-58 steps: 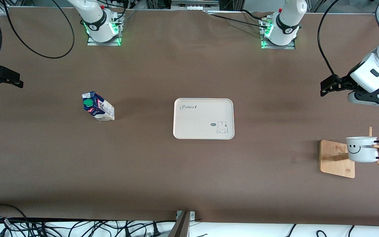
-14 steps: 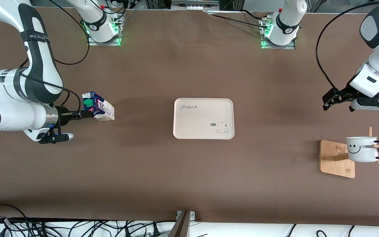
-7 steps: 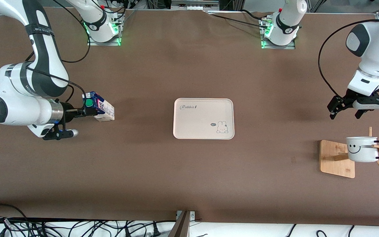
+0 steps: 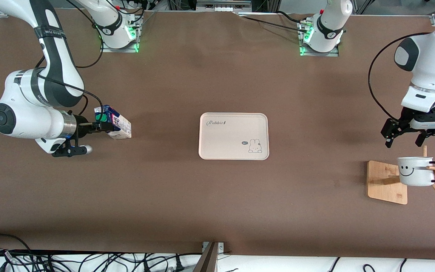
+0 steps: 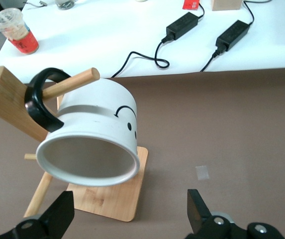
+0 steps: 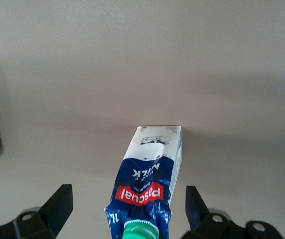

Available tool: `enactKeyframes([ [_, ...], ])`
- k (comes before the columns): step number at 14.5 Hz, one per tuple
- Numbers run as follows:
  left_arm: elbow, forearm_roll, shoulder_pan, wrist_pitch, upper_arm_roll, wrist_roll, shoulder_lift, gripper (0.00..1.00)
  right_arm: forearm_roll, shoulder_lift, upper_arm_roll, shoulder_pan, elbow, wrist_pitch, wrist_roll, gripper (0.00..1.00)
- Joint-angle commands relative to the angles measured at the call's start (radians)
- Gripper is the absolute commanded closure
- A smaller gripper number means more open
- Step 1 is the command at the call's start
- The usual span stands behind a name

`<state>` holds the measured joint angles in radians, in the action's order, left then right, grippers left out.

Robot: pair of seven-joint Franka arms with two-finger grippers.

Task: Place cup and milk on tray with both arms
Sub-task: 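Close the right gripper on the carton while the left gripper approaches the mug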

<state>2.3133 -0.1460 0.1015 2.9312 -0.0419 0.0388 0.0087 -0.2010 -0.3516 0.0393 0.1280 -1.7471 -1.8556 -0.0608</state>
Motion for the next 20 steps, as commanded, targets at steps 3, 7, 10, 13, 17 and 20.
enactKeyframes([
  [3,0.003,-0.010,-0.023,0.086,-0.006,0.134,0.033,0.00,-0.009,0.101,-0.001,0.002,-0.106,-0.020,0.012,0.00],
  [7,0.000,-0.007,-0.025,0.135,-0.006,0.157,0.060,0.00,-0.009,0.109,-0.002,0.004,-0.132,-0.036,0.012,0.00],
  [10,-0.003,-0.009,-0.029,0.137,-0.007,0.170,0.060,0.00,-0.009,0.120,-0.009,0.012,-0.178,-0.089,0.012,0.00],
  [13,-0.003,-0.009,-0.058,0.126,-0.006,0.165,0.059,0.00,-0.009,0.120,-0.015,0.013,-0.187,-0.112,0.012,0.00],
  [17,-0.011,-0.009,-0.060,0.112,-0.006,0.162,0.050,0.00,-0.009,0.125,-0.015,0.013,-0.204,-0.116,0.012,0.00],
  [20,-0.028,-0.023,-0.063,0.112,-0.007,0.154,0.060,0.00,-0.008,0.128,-0.015,0.012,-0.222,-0.128,0.006,0.00],
])
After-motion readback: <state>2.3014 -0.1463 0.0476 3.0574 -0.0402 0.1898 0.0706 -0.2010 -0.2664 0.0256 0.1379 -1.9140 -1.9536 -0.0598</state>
